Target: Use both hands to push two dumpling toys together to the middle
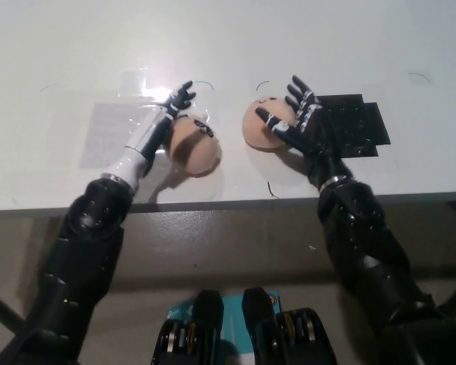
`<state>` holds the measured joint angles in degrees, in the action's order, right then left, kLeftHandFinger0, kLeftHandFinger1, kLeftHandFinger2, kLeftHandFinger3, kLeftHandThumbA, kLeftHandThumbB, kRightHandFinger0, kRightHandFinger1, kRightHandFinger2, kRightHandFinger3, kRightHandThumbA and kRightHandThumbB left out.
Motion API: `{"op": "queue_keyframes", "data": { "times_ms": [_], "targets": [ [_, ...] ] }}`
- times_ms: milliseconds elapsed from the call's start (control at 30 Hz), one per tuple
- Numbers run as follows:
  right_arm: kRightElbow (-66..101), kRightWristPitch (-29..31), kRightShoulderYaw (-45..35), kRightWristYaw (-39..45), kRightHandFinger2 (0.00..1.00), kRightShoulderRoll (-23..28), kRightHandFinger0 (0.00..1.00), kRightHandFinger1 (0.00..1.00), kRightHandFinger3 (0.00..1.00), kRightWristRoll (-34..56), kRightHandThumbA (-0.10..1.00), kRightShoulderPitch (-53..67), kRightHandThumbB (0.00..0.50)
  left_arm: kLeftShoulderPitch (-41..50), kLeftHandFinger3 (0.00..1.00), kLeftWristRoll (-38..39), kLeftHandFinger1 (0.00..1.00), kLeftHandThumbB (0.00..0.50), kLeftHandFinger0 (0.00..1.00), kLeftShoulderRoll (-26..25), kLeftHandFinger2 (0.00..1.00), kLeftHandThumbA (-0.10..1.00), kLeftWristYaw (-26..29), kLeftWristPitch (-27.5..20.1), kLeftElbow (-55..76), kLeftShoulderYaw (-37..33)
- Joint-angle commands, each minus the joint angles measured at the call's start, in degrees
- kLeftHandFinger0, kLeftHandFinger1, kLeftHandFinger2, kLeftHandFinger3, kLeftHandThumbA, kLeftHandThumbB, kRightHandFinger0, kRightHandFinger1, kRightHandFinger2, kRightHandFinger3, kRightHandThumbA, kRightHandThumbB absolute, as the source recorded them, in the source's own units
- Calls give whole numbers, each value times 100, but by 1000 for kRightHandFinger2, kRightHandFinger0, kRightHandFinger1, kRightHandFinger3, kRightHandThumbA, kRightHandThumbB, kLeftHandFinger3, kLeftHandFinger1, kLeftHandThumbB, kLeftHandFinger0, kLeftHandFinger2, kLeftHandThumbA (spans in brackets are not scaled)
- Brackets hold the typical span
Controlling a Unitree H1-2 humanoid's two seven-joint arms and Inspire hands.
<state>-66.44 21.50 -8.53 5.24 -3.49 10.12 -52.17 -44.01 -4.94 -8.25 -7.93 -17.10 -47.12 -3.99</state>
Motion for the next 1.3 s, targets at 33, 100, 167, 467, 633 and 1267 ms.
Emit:
{"op": "queue_keyframes", "data": {
  "times_ms": [33,100,167,467,633,1267],
  "targets": [
    [-338,220,-86,162,1000,-153,1000,1000,1000,170,1000,-300,170,-83,1000,-58,1000,332,1000,155,1000,1000,187,-319,-336,-33],
    [-435,242,-94,175,1000,-196,1000,1000,1000,184,1000,-341,184,-177,1000,-86,1000,344,1000,197,1000,1000,197,-466,-591,-48],
    [-473,235,-107,212,1000,-249,1000,1000,1000,215,1000,-319,205,-187,1000,-136,1000,342,1000,250,1000,1000,276,-546,-749,-69],
    [-589,332,-115,296,1000,-450,1000,1000,1000,194,1000,-151,151,-118,1000,-144,1000,319,1000,494,1000,1000,498,-617,-989,-104],
    [-620,438,-82,283,1000,-460,1000,1000,1000,142,1000,-156,169,-167,1000,-201,1000,316,1000,484,1000,1000,498,-757,-1082,-181],
    [1718,97,285,-228,1000,46,1000,1000,1000,-398,1000,766,212,264,1000,-25,1000,264,1000,-478,1000,1000,89,-85,534,-63]
  ]
}}
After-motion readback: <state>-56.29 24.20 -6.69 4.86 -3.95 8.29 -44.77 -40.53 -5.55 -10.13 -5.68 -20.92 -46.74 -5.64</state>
